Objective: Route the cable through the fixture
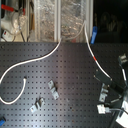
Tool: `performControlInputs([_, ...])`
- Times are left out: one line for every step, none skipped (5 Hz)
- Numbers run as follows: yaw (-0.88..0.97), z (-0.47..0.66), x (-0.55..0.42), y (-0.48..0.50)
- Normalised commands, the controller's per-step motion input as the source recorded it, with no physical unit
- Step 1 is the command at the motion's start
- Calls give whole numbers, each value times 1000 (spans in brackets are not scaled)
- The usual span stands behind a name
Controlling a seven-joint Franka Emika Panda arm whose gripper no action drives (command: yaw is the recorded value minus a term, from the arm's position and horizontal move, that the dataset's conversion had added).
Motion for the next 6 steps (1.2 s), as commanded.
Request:
performControlInputs([0, 0, -5, -9])
performControlInputs([34, 0, 0, 0])
performControlInputs([486, 210, -322, 203])
performControlInputs([500, 222, -331, 226])
performControlInputs([383, 101, -317, 293])
performControlInputs([0, 11, 120, 542])
